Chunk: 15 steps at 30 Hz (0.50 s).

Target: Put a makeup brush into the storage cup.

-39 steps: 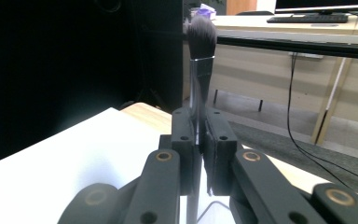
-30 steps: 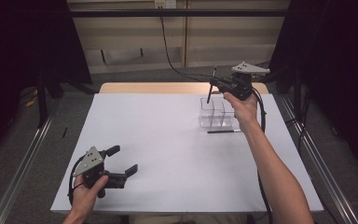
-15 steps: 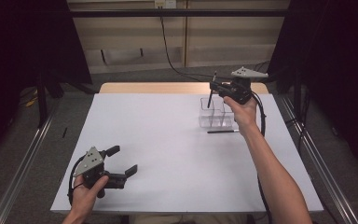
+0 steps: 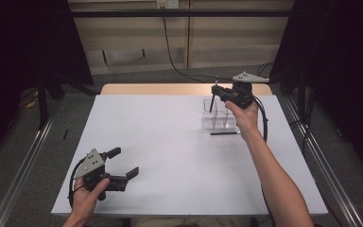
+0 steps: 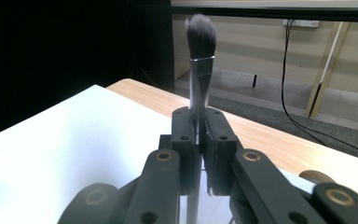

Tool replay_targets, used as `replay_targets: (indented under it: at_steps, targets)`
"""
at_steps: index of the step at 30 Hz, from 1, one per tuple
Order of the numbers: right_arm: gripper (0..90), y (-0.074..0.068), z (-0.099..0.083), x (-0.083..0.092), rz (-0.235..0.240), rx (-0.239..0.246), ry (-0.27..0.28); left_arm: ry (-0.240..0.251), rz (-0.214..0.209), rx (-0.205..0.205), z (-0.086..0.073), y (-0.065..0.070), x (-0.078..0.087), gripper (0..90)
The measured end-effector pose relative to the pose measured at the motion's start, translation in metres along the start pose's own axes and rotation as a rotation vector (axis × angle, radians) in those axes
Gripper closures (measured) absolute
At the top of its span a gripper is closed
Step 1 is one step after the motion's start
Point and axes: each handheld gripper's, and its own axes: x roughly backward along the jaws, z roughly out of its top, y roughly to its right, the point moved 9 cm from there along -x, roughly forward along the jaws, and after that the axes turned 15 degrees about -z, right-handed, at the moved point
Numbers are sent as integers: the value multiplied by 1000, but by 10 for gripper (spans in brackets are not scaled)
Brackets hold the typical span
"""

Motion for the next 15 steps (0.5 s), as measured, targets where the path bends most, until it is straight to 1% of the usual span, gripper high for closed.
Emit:
replay_targets:
  at_steps: [2, 3, 7, 10, 11, 13, 15]
  targets:
    - [837, 1, -2, -1, 1, 1, -3, 3, 3, 2, 0, -1, 0, 21]
    - [838, 1, -3, -1, 0, -4, -5, 7, 0, 9, 0, -1, 0, 21]
    - [838, 4, -8, -3, -3, -4, -14, 2, 5, 1, 0, -1, -1, 22]
    - [838, 4, -10, -4, -1, -6, -18, 0, 9, 0, 0, -1, -1, 22]
    - [838, 4, -11, -4, -2, -10, -18, 7, 11, 2, 0, -1, -1, 22]
    - [838, 3, -12, -4, -1, -9, -19, 0, 8, -3, 0, -1, -1, 22]
    - [838, 3, -14, -5, -3, -10, -23, 1, 16, -5, 0, -2, 0, 22]
